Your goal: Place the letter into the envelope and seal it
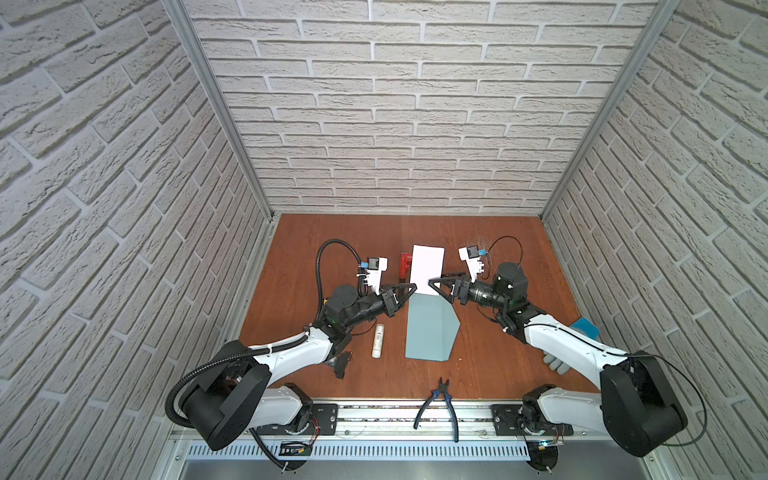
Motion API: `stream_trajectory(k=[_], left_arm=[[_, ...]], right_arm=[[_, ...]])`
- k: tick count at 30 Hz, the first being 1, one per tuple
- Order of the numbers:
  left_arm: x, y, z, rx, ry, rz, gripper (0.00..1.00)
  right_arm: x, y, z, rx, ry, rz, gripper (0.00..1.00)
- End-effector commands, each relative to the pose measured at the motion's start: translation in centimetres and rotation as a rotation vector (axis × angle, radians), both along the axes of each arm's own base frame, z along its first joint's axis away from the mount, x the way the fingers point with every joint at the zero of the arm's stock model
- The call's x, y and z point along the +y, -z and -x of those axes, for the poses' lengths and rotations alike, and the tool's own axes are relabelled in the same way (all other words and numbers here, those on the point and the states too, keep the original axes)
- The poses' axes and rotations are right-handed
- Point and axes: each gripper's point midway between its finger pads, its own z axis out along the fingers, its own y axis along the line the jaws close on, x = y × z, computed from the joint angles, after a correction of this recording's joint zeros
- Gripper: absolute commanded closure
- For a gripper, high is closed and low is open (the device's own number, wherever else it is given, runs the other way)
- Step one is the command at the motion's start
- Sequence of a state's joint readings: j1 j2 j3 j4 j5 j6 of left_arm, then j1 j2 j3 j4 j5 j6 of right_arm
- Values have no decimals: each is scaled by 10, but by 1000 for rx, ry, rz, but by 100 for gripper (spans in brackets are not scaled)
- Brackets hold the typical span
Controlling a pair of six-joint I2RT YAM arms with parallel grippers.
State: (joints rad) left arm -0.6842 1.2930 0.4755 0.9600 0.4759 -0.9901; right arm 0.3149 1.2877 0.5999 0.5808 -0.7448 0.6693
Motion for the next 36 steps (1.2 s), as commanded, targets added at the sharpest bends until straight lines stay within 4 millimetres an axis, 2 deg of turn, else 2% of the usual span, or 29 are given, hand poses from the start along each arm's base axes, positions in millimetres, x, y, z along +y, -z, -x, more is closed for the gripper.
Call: stream_trajectory(k=[1, 6, 13, 16, 19, 21, 22, 24, 26, 28, 31, 32, 36], left_arm=[[-1, -22, 5, -70, 17, 77, 100], [-4, -19, 4, -64, 22, 86, 100], [-7, -17, 2, -53, 30, 102, 100], [-7, -15, 1, -53, 29, 94, 100], [-8, -12, 0, -51, 25, 79, 100], [-8, -10, -1, -49, 22, 70, 100], [-7, -8, -2, -48, 18, 63, 93], [-6, -6, -2, -47, 11, 47, 67], [-2, 0, -4, -44, -12, 15, 52], [5, 13, -8, -30, -49, -69, 51], [16, 29, -6, -36, -85, -220, 62], [20, 31, -5, -41, -93, -246, 63], [33, 46, -5, -17, -119, -333, 61]], right_arm=[[4, -32, -2, -86, -31, -126, 14], [9, -54, -2, -111, -90, -271, 26], [12, -57, -5, -98, -132, -358, 46], [13, -56, -4, -91, -140, -343, 60], [14, -51, -2, -77, -142, -305, 81], [13, -49, 0, -79, -138, -277, 91], [13, -48, 1, -77, -135, -261, 94], [10, -46, 2, -80, -116, -224, 94], [5, -42, 4, -86, -78, -166, 94], [-4, -34, 7, -82, -21, -66, 94], [-21, -27, 16, -75, 54, 86, 94], [-26, -27, 19, -74, 80, 112, 94], [-53, -16, 30, -37, 182, 280, 94]])
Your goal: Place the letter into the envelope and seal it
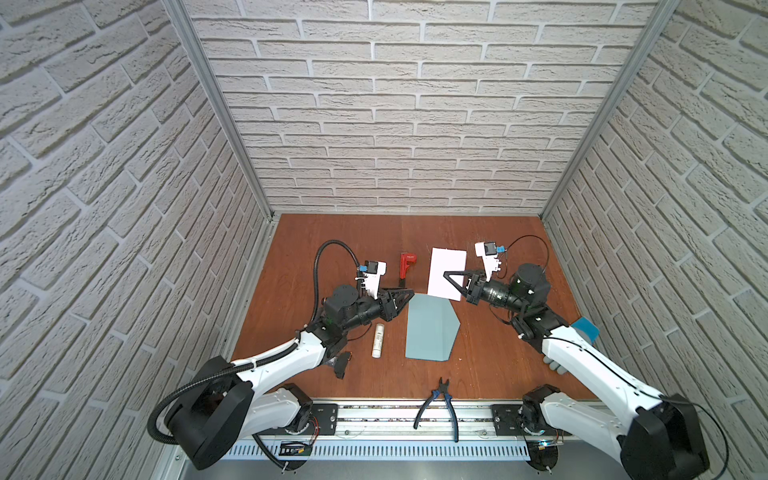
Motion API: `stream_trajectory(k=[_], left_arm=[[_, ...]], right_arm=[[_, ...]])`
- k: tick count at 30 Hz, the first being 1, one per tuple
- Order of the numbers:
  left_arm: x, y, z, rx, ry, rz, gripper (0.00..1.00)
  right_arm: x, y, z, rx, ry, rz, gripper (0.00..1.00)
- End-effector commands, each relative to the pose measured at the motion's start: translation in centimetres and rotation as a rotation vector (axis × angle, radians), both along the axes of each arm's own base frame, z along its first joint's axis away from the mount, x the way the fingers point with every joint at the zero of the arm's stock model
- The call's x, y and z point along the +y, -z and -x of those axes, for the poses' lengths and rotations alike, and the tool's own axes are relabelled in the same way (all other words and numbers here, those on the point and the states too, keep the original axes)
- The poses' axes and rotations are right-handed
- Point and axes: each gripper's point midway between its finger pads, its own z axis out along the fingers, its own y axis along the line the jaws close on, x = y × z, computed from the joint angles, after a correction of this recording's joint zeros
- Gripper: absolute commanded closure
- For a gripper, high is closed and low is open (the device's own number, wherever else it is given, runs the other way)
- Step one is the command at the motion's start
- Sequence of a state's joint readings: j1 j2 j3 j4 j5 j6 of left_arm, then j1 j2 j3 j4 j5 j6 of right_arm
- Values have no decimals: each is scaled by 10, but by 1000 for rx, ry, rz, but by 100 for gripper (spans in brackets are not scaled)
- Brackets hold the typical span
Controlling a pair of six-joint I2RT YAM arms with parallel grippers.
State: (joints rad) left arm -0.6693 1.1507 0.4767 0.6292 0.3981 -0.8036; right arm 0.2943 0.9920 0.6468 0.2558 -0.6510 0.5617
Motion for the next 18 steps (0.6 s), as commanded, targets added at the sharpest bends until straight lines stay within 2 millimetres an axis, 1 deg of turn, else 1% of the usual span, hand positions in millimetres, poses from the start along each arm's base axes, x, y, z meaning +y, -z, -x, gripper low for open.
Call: stream_trajectory(k=[1, 3, 5, 8, 10, 13, 16, 18], left_arm=[[12, 29, -4, 27, -39, -170, 61], [13, 45, -6, 77, -38, -253, 64], [11, 63, -7, 130, -33, -350, 68], [-1, 86, -7, 189, -5, -448, 74], [-14, 100, -5, 220, 19, -467, 74], [-26, 120, -3, 271, 36, -481, 74], [-34, 138, -1, 321, 48, -496, 74], [-34, 153, 0, 362, 46, -514, 75]], right_arm=[[-30, 40, 7, 99, 124, 232, 94], [-40, 47, 13, 128, 161, 283, 94], [-49, 60, 18, 167, 195, 330, 94], [-57, 84, 23, 219, 226, 362, 94], [-57, 102, 25, 256, 234, 358, 94], [-55, 122, 29, 290, 250, 381, 94], [-53, 137, 33, 313, 256, 408, 94], [-49, 148, 36, 335, 247, 426, 94]])
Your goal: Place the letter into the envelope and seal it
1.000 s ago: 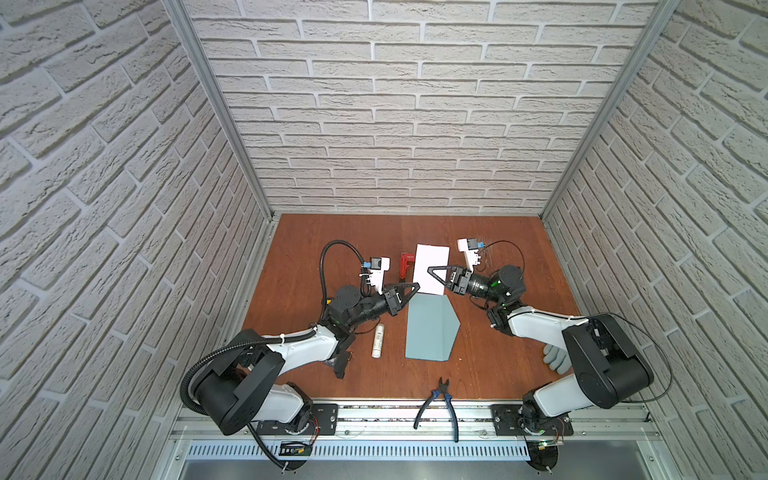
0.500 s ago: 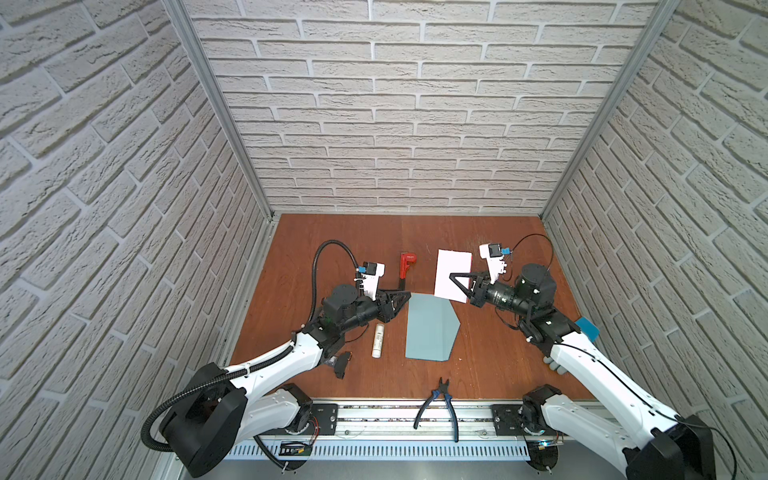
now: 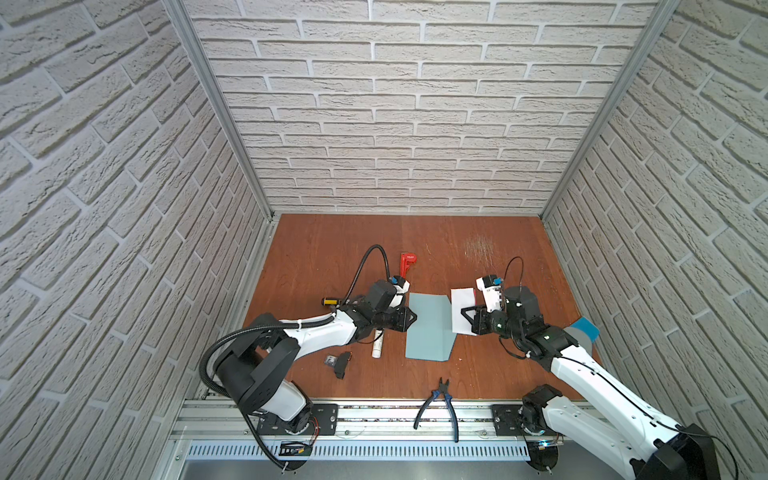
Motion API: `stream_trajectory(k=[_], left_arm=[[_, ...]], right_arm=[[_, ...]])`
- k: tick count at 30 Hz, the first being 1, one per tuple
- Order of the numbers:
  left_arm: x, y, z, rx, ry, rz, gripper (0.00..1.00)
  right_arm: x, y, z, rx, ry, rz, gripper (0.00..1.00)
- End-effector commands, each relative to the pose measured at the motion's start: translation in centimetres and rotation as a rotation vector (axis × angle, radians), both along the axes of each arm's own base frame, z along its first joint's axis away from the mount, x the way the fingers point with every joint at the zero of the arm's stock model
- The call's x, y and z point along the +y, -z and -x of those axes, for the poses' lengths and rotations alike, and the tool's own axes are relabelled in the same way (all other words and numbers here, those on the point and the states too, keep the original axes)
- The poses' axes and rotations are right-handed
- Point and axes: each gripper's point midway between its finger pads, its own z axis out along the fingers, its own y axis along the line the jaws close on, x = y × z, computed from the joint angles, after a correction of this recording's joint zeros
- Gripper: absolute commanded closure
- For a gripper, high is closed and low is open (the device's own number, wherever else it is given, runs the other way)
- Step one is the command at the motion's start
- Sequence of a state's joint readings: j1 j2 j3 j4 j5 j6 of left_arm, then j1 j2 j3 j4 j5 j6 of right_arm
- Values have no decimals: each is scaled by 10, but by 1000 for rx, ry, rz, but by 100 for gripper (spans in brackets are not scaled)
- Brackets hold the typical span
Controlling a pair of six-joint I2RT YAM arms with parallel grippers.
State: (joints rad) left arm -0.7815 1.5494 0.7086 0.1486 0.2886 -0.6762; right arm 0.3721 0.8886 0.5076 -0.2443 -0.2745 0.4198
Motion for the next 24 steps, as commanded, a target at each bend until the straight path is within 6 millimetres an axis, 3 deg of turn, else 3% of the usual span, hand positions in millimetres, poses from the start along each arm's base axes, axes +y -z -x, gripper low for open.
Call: stream_trajectory(k=[1, 10, 24], left_arm=[[-5, 8, -5, 29, -25, -8, 75], [5, 42, -2, 115, -59, -88, 80], [13, 68, 4, 189, -60, -141, 81]], right_arm=[[4, 8, -4, -8, 24, 29, 94], [15, 36, -2, 71, 39, 69, 94], [15, 63, -1, 235, 111, 87, 94]])
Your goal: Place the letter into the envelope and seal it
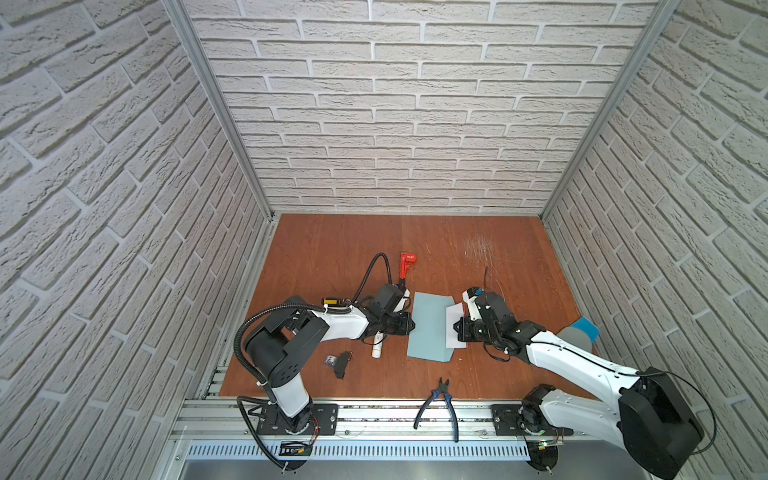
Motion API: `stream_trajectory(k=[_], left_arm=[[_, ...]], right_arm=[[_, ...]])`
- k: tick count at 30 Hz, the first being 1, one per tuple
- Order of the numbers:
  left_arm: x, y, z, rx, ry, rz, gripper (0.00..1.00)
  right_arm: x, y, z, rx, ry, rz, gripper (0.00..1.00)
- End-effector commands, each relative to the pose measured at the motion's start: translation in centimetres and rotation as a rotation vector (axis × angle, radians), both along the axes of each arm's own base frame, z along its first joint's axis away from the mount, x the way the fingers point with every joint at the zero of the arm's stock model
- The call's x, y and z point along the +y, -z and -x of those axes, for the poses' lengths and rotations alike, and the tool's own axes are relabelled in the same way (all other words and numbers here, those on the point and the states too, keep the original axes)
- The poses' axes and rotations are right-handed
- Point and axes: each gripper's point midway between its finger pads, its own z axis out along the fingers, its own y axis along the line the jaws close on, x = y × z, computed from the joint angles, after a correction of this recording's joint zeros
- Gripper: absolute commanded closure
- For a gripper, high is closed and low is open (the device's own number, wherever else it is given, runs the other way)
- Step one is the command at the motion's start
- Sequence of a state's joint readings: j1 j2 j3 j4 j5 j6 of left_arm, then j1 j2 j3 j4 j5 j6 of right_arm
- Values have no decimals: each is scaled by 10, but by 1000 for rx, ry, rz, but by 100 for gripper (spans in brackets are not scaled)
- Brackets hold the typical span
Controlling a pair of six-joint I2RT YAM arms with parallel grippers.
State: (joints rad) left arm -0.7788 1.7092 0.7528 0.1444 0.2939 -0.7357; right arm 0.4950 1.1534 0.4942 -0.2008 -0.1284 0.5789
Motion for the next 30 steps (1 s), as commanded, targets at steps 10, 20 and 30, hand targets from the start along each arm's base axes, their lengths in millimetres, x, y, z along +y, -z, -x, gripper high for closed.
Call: stream_trajectory(k=[10, 20, 30], left_arm=[[22, 42, 14, 134, -10, -144, 82], [29, 52, 17, 169, -15, -195, 85], [30, 54, 18, 179, -14, -201, 86]], right_arm=[[7, 2, -5, 90, 31, 7, 94], [4, 2, 0, 153, 60, 26, 94], [4, 14, 5, 254, 89, 41, 94]])
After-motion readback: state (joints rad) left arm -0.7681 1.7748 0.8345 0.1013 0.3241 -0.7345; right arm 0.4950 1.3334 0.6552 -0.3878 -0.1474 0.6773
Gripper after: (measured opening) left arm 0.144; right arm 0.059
